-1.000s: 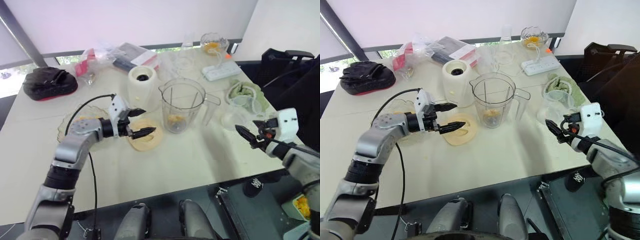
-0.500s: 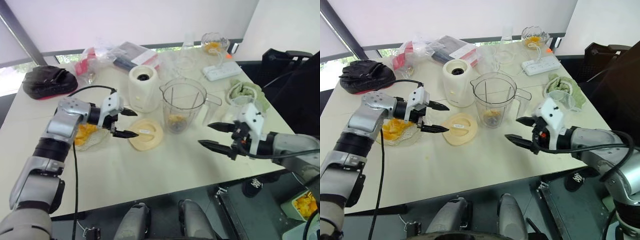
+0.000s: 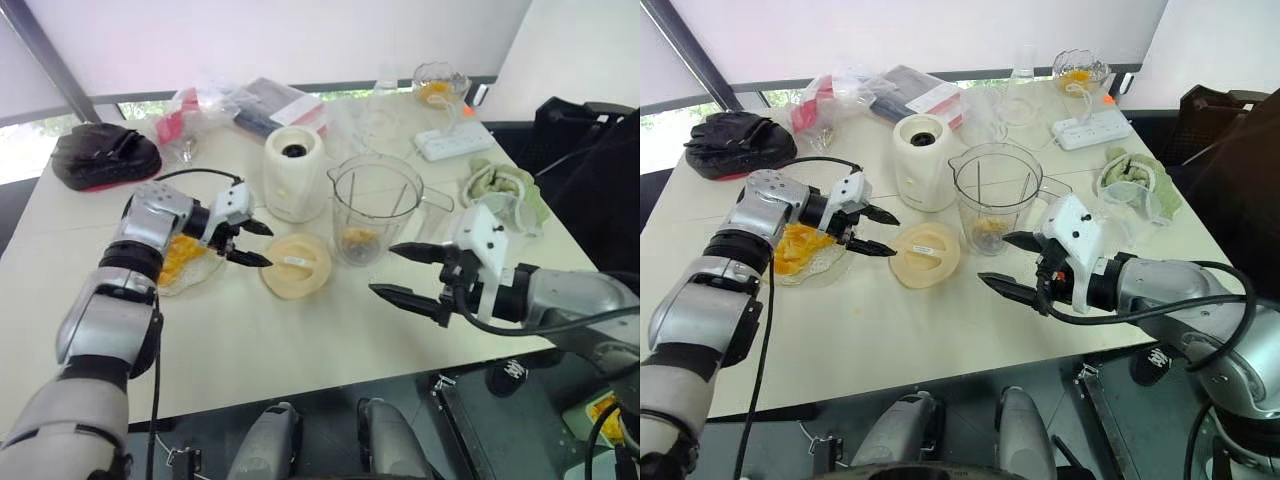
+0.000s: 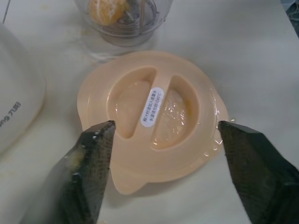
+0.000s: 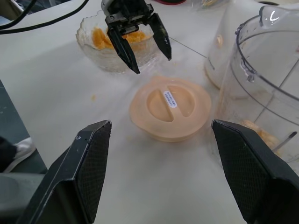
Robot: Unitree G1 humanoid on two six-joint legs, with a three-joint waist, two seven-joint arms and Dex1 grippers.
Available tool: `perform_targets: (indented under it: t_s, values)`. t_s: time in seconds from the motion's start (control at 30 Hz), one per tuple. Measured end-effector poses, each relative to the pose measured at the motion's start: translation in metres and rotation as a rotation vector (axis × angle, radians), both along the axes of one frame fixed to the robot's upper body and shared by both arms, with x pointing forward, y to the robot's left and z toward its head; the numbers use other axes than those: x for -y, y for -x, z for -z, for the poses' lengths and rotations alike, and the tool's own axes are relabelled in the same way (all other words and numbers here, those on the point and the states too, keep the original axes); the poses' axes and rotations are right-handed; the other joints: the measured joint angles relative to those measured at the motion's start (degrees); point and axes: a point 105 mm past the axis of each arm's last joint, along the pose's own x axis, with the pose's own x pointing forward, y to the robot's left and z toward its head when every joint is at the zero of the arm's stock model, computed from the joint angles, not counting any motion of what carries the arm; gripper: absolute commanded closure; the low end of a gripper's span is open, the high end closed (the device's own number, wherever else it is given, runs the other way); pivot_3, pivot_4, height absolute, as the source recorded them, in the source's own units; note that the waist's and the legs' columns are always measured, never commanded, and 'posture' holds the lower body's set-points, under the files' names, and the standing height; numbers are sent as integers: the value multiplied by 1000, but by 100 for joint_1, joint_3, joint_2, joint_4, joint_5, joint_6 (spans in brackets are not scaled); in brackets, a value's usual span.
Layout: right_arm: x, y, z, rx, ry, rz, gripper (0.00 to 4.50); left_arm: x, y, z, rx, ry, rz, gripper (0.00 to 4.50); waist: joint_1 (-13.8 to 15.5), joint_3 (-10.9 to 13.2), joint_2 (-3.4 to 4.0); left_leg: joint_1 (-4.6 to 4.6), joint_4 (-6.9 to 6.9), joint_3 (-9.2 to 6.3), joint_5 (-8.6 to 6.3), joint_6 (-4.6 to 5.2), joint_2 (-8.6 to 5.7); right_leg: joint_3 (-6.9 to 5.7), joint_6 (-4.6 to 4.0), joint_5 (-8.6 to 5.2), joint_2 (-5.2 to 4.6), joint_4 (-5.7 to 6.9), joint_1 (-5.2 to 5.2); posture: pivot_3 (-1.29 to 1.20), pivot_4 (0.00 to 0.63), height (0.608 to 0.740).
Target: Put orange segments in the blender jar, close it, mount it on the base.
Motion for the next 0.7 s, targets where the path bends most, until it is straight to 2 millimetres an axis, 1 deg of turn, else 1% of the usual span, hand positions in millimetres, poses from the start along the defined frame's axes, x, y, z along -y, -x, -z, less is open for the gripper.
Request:
perform_targets:
  t_s: [0.1, 0.23, 0.53, 0.7]
  values:
    - [2, 1, -1, 7, -7, 26, 908, 10, -3, 6, 21, -24, 24, 875, 6, -1, -2, 0, 0, 0, 0, 1, -1, 0, 0, 0, 0, -1, 2, 0, 150, 740]
    - [3, 2, 0, 9, -10, 47, 908, 19, -5, 14, 49, -57, 36, 875, -6, -1, -3, 0, 0, 1, -1, 2, -1, 0, 1, 1, 1, -1, 1, 0, 150, 740]
    - [12, 2, -1, 24, 8, 111, 908, 41, -16, 24, 127, -130, 31, 875, 9, -3, -6, 0, 1, 1, 0, 2, -2, 0, 7, 4, 1, 1, 4, 0, 150, 740]
    - [13, 5, 1, 23, 13, 126, 908, 45, -18, 32, 139, -160, 8, 875, -5, -3, -8, 2, 1, 2, -1, 3, -2, 0, 8, 4, 2, 3, 2, 0, 150, 740]
